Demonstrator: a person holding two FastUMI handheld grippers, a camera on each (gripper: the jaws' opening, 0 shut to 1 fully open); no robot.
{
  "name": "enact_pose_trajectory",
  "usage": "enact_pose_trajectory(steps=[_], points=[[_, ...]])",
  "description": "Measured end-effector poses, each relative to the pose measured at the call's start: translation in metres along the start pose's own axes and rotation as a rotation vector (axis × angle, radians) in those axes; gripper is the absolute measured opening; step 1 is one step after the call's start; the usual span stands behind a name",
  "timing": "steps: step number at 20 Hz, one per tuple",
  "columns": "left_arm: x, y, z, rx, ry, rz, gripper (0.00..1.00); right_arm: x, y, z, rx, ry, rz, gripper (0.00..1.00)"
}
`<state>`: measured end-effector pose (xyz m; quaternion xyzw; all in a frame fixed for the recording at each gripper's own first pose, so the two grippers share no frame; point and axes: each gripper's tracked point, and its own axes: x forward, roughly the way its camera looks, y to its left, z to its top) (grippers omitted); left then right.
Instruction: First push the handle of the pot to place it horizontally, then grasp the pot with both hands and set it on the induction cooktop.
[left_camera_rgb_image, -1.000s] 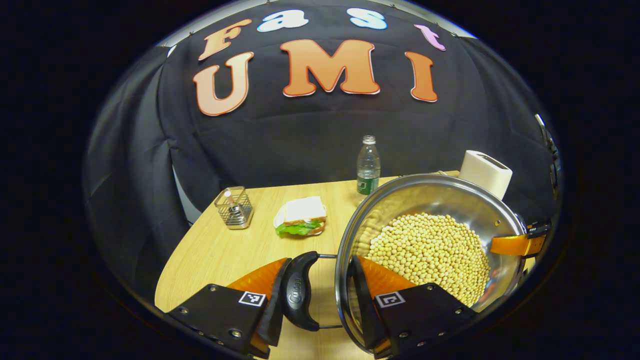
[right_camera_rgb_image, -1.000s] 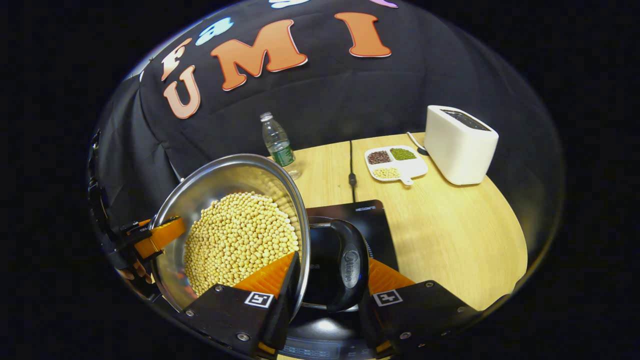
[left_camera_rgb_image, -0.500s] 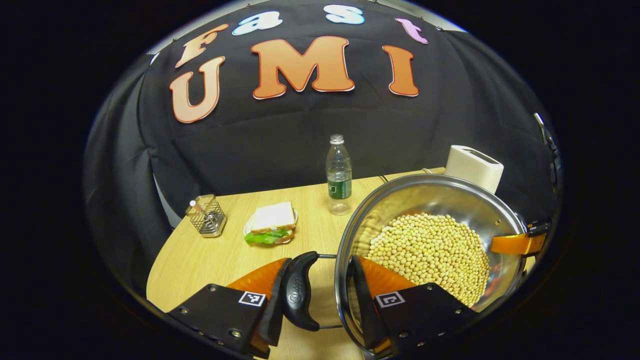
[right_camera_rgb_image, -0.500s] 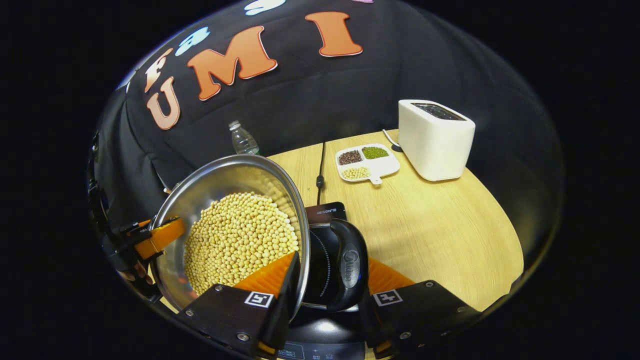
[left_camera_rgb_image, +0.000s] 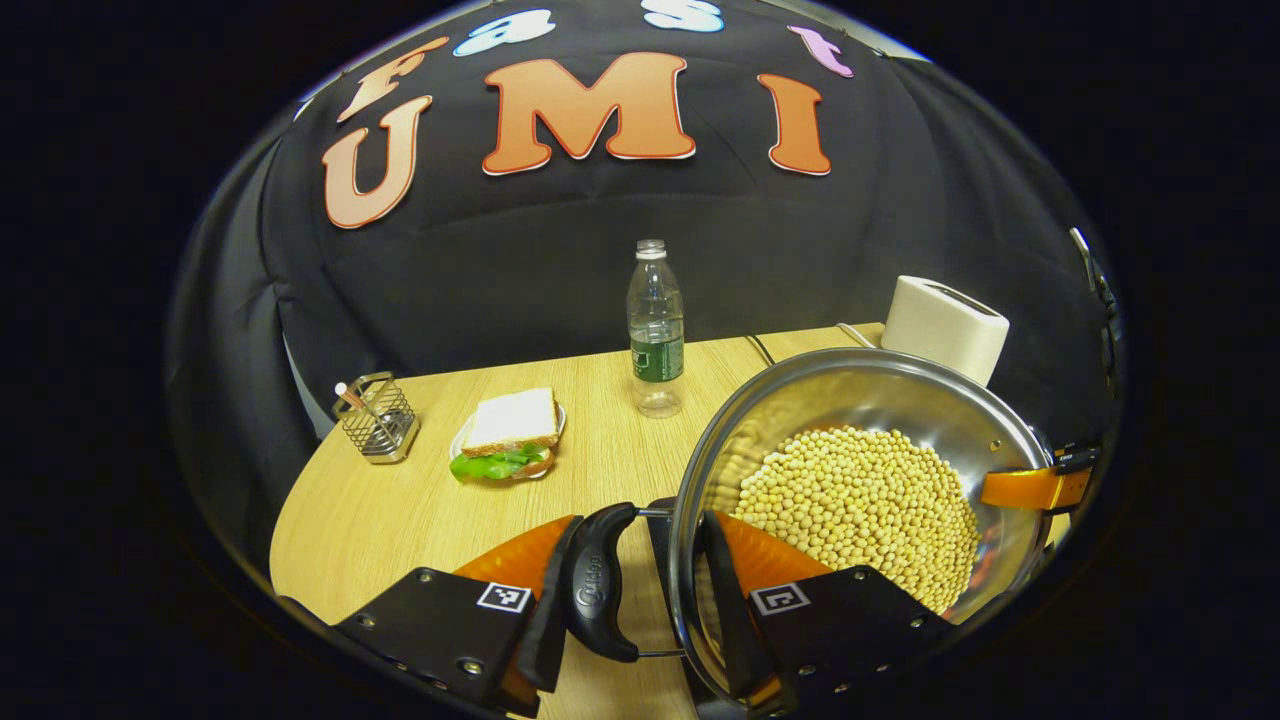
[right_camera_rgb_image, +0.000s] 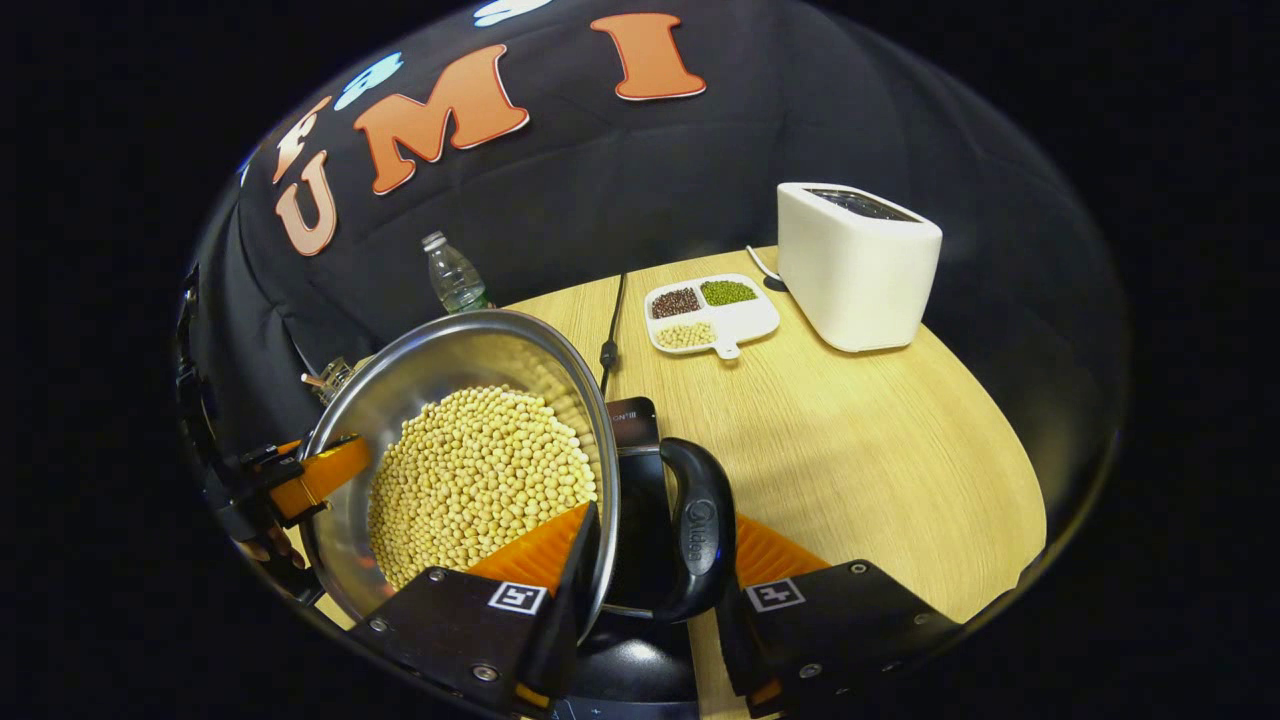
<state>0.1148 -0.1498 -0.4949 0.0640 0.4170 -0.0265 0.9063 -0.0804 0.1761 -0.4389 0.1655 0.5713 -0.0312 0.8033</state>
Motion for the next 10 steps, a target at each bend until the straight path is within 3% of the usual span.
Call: enact_pose_trajectory(steps=[10], points=[[0.02,-0.004,-0.012,-0.009,0.033,-0.018,0.64,-0.001,0.003,0.018,0.04,-0.007,0.008,0.58]])
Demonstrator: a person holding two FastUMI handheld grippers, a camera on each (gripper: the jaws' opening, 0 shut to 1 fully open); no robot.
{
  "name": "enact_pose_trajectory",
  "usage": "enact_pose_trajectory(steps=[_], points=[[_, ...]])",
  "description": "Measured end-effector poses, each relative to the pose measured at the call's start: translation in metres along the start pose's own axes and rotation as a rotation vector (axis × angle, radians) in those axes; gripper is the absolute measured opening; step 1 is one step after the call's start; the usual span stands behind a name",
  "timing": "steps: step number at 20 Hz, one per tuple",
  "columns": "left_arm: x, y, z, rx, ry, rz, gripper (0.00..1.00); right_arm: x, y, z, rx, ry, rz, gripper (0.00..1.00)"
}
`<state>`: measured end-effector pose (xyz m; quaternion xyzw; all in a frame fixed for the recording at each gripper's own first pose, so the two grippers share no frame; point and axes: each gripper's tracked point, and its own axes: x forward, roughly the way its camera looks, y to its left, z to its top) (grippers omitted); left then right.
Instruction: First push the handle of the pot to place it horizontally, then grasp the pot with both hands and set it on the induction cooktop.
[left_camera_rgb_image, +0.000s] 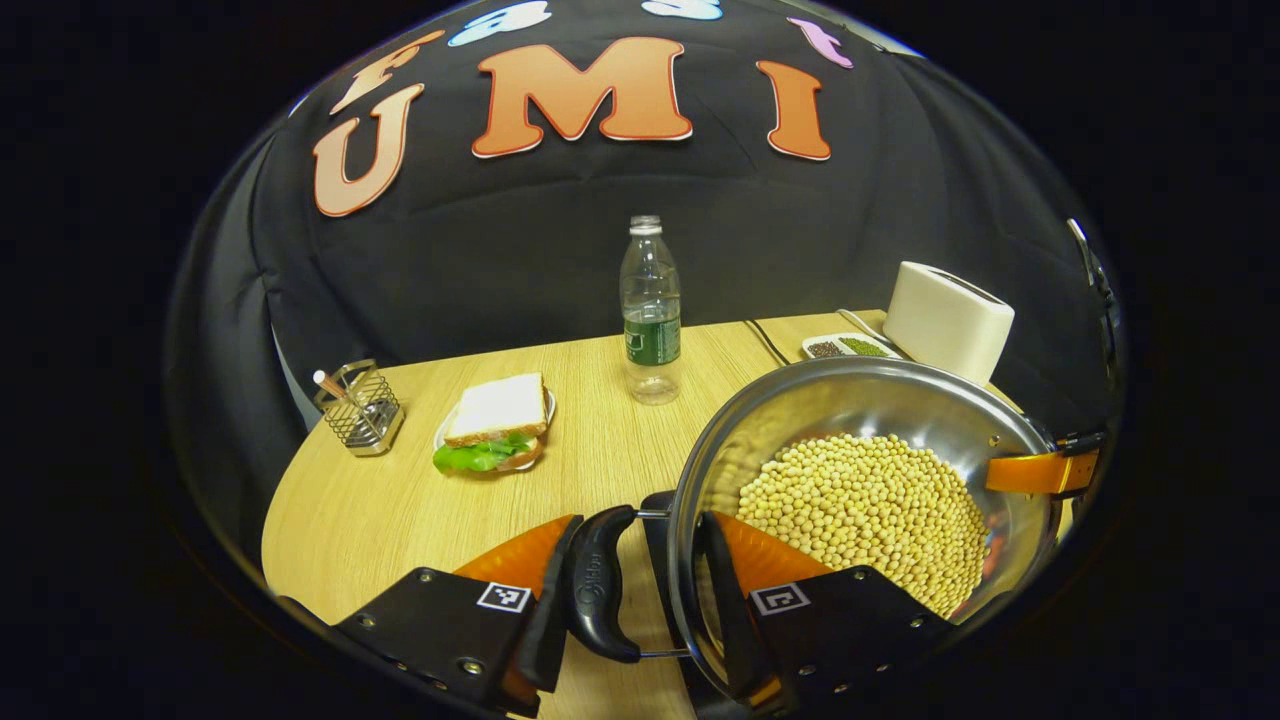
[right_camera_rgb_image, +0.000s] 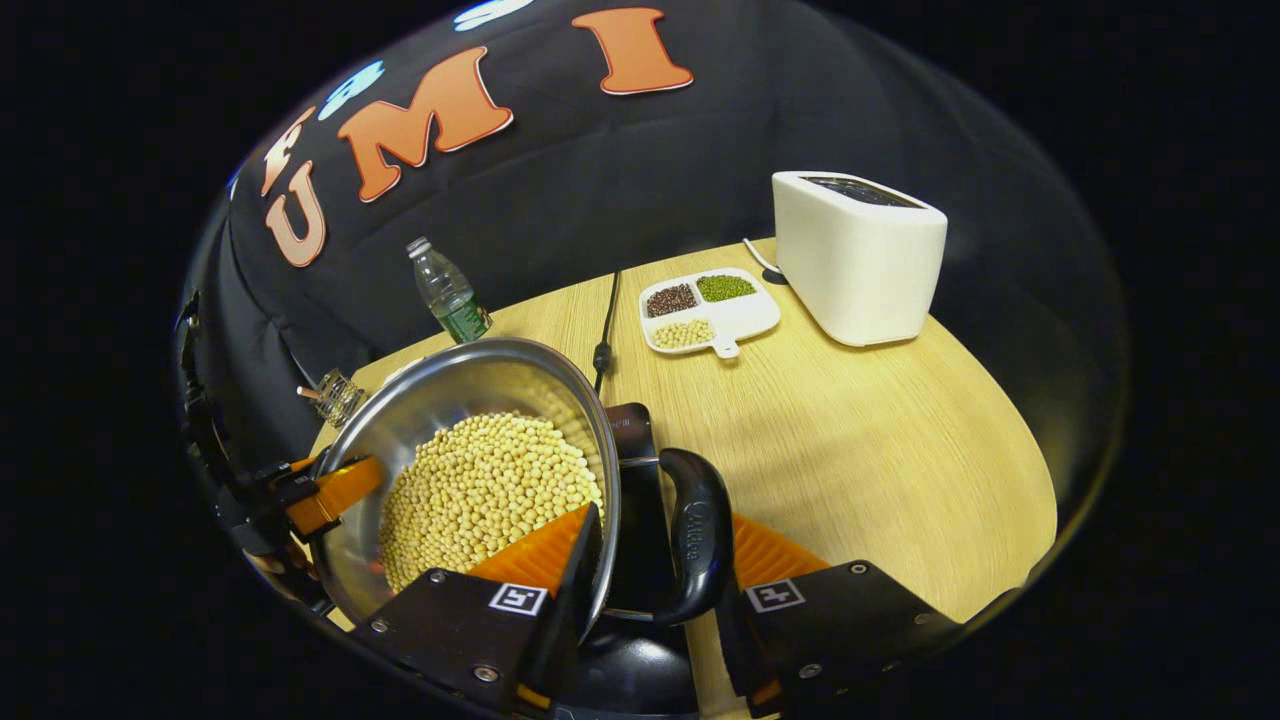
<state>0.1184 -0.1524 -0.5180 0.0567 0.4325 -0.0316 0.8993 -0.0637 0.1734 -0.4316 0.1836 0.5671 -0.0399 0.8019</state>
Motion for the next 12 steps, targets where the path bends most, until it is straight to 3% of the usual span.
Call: enact_pose_trajectory(steps=[9,12], points=[[0.001,-0.0005,0.0012,0.002,-0.009,-0.003,0.64,-0.0055,-0.0036,-0.0002,0.01,-0.009,0.008,0.58],[-0.0027,-0.0002,0.0043,-0.02,-0.021,-0.008,0.67,-0.0054,-0.004,0.0022,-0.004,-0.021,0.016,0.62]])
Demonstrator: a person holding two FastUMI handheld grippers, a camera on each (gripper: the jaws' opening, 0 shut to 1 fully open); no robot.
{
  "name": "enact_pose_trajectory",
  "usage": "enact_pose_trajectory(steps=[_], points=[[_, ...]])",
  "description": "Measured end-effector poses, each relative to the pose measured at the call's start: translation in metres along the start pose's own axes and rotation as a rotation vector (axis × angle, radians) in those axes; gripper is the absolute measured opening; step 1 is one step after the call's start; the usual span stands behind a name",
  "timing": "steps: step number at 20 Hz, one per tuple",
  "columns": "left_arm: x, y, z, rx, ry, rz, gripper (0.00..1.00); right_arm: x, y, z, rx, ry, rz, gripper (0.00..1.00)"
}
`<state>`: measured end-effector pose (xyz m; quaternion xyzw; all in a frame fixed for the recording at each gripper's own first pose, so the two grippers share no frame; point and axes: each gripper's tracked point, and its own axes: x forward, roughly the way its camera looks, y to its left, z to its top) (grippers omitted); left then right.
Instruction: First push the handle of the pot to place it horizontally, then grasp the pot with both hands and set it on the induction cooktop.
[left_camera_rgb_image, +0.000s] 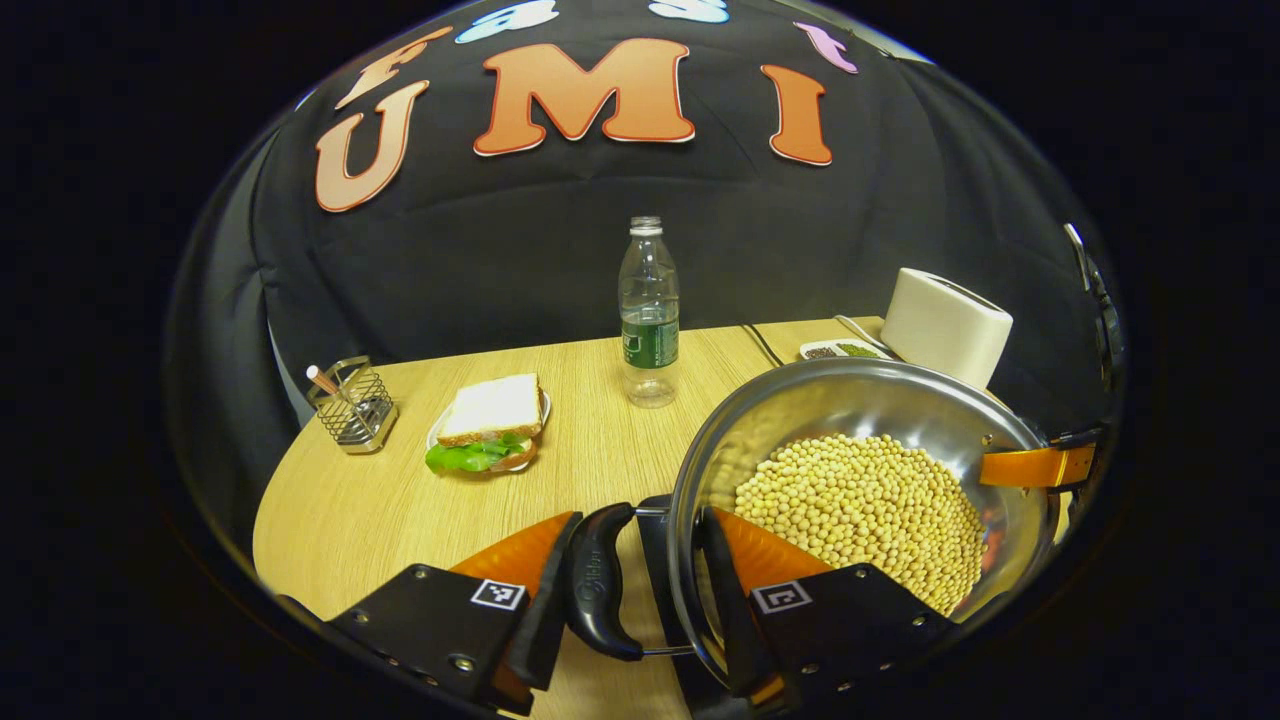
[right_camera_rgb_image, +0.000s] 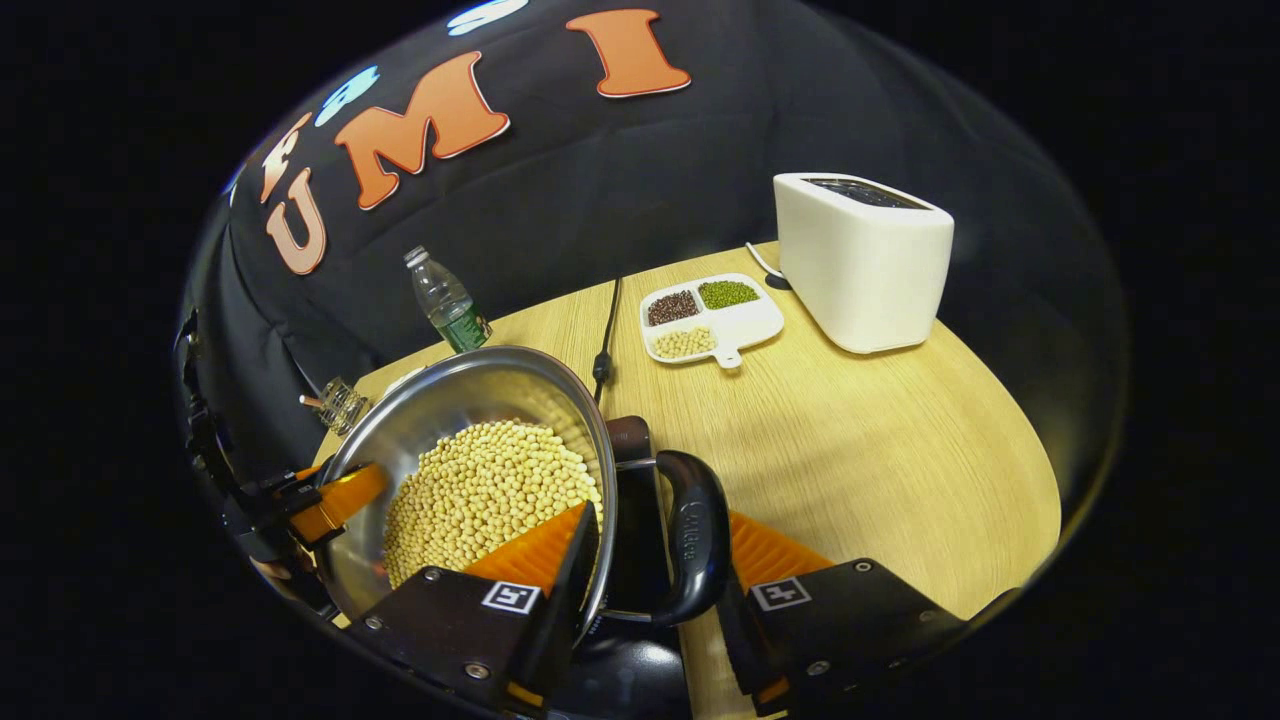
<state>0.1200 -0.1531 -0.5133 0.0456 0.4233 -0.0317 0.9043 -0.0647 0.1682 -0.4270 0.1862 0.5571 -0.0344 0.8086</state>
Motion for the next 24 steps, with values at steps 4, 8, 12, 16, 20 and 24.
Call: enact_pose_trajectory(steps=[4,8,12,16,20,24], points=[[-0.027,0.01,0.036,0.016,-0.111,0.035,0.7,-0.016,-0.007,0.029,-0.114,-0.144,-0.083,0.72],[-0.086,0.026,0.095,0.063,-0.297,0.103,0.85,-0.059,0.007,0.064,-0.183,-0.296,-0.093,0.87],[-0.17,0.027,0.158,0.042,-0.497,0.116,0.84,-0.122,0.031,0.106,-0.24,-0.465,-0.074,0.93],[-0.259,0.034,0.212,-0.028,-0.661,0.091,0.86,-0.198,0.056,0.141,-0.269,-0.619,-0.025,0.93],[-0.339,0.054,0.24,-0.073,-0.762,0.089,0.85,-0.26,0.072,0.164,-0.294,-0.727,-0.002,0.93],[-0.389,0.075,0.247,-0.128,-0.822,0.101,0.85,-0.308,0.085,0.17,-0.319,-0.796,0.027,0.93]])
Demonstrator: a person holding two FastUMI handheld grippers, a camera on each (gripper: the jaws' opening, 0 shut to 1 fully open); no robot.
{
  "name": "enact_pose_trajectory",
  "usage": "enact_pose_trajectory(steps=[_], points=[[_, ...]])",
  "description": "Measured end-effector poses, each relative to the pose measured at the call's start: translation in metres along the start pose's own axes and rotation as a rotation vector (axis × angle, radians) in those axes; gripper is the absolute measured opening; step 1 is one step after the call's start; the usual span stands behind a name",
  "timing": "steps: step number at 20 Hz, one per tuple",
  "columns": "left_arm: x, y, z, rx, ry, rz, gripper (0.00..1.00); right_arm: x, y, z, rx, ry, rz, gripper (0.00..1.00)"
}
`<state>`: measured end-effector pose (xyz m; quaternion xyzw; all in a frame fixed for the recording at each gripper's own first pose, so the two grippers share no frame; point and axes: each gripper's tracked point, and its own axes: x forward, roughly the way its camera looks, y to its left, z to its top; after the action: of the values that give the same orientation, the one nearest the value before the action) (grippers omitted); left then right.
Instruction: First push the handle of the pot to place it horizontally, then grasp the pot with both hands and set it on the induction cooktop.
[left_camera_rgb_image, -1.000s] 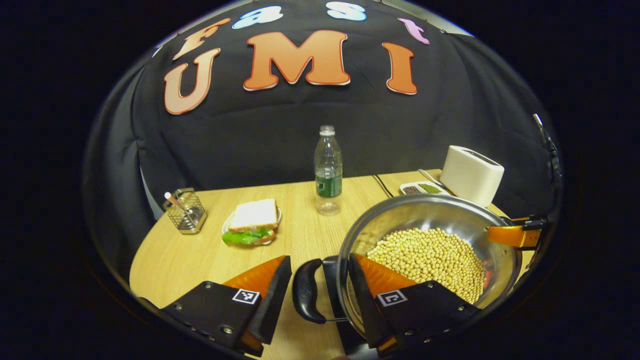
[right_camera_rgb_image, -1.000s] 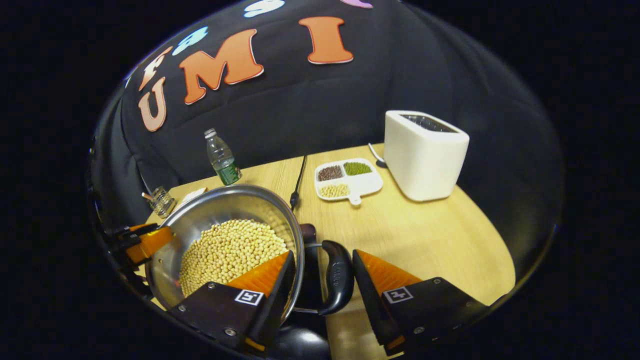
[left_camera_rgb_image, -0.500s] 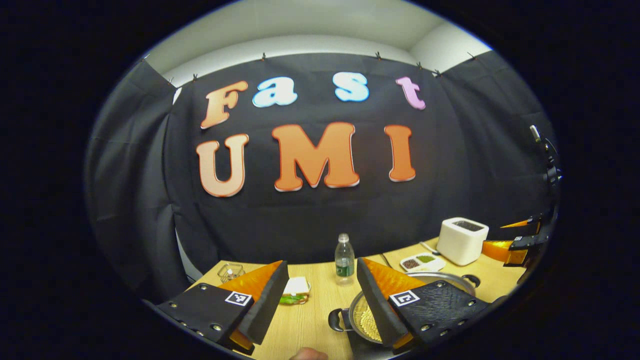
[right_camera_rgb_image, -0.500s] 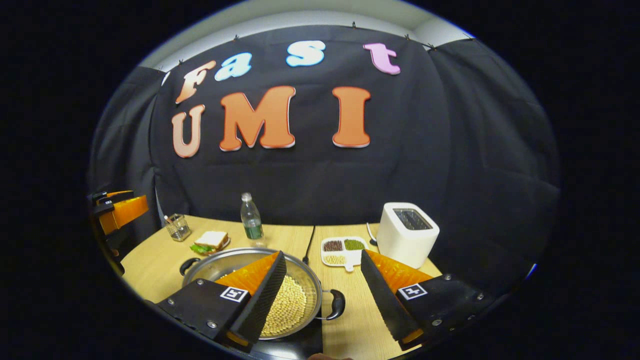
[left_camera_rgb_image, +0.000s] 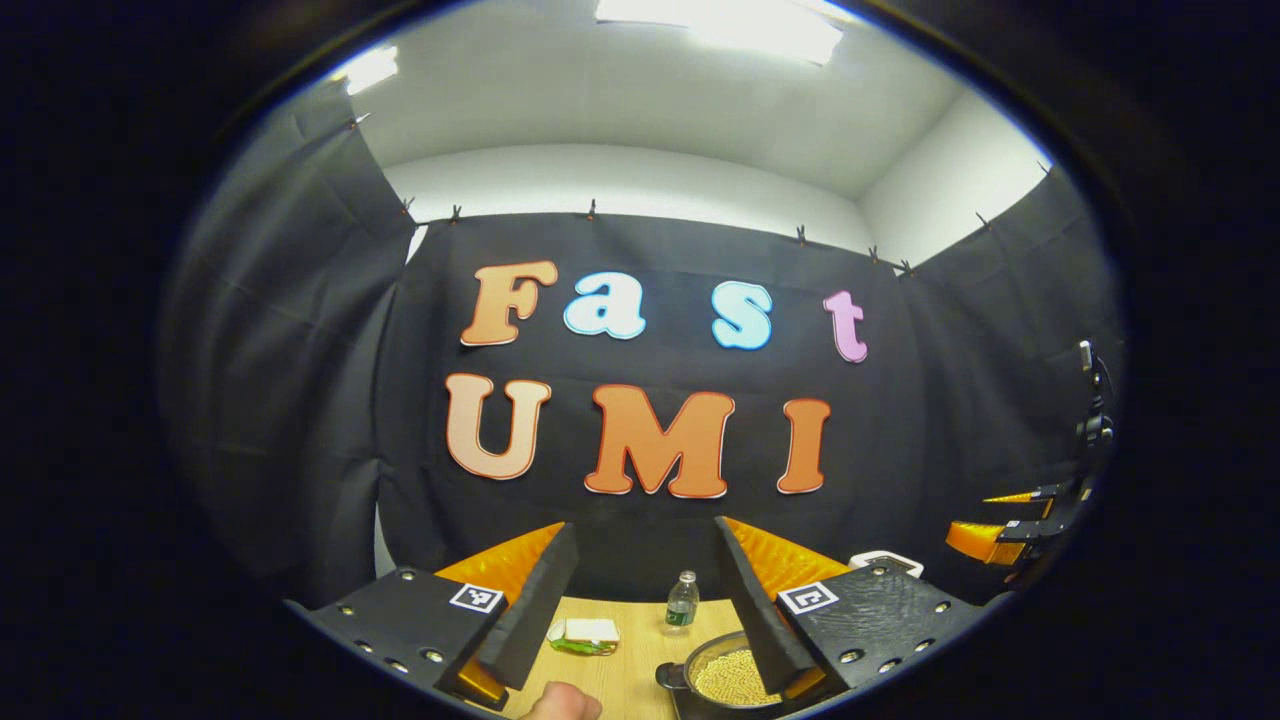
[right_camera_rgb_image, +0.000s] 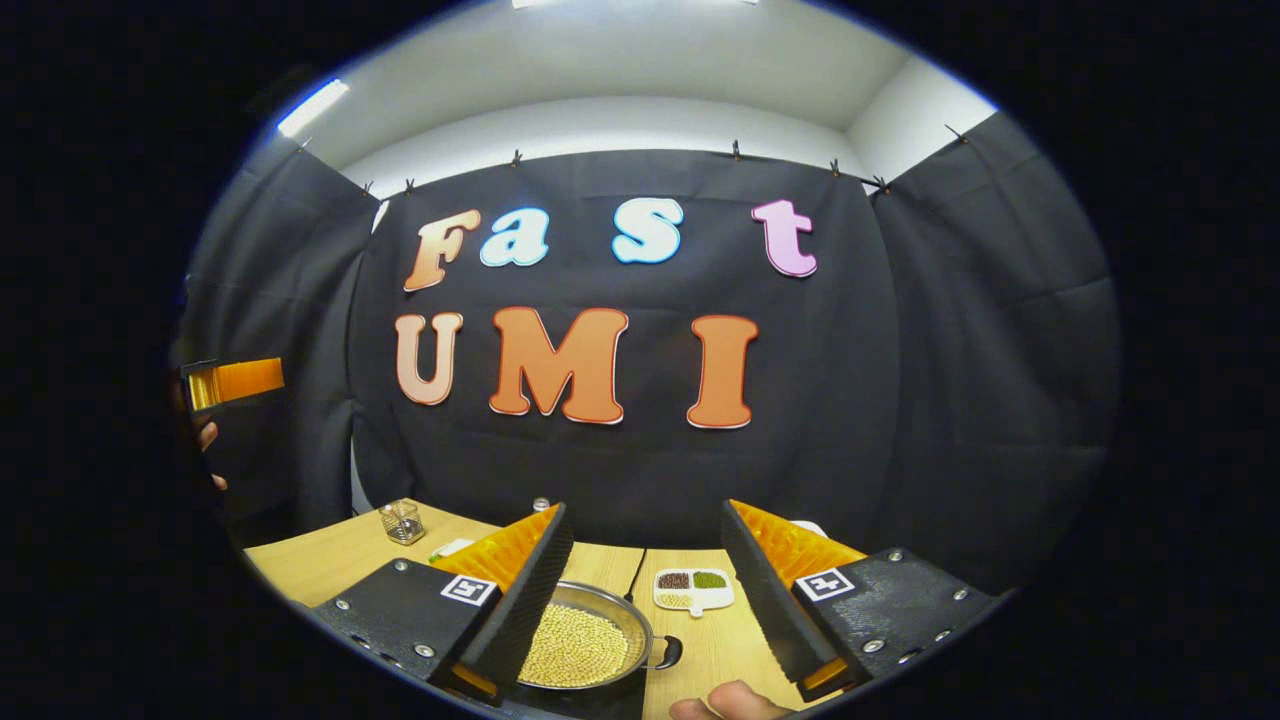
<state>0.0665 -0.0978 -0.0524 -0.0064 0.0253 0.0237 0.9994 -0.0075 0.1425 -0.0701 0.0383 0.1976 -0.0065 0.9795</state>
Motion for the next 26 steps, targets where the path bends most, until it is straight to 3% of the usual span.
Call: enact_pose_trajectory(steps=[4,6,8,9,10,11,14,19,26], points=[[-0.023,0.009,0.036,0.004,-0.044,0.013,0.85,-0.018,0.01,0.028,-0.004,-0.055,0.026,0.98],[-0.032,0.013,0.053,0.016,-0.068,0.02,0.85,-0.024,0.018,0.041,-0.021,-0.072,0.041,0.93],[-0.04,0.013,0.07,0.03,-0.099,0.027,0.85,-0.028,0.026,0.058,-0.031,-0.092,0.067,0.93],[-0.044,0.013,0.078,0.036,-0.111,0.032,0.85,-0.032,0.027,0.068,-0.032,-0.106,0.075,0.98],[-0.05,0.015,0.086,0.037,-0.118,0.037,0.84,-0.034,0.03,0.077,-0.033,-0.12,0.082,0.94],[-0.054,0.017,0.092,0.036,-0.121,0.039,0.85,-0.04,0.032,0.084,-0.032,-0.13,0.086,0.98],[-0.062,0.022,0.103,0.02,-0.127,0.042,0.85,-0.051,0.039,0.111,-0.036,-0.16,0.111,0.97],[-0.058,0.028,0.104,0.031,-0.119,0.067,0.85,-0.065,0.045,0.137,-0.05,-0.226,0.117,0.95],[-0.046,0.029,0.094,0.043,-0.104,0.078,0.85,-0.067,0.048,0.139,-0.076,-0.25,0.121,0.95]])
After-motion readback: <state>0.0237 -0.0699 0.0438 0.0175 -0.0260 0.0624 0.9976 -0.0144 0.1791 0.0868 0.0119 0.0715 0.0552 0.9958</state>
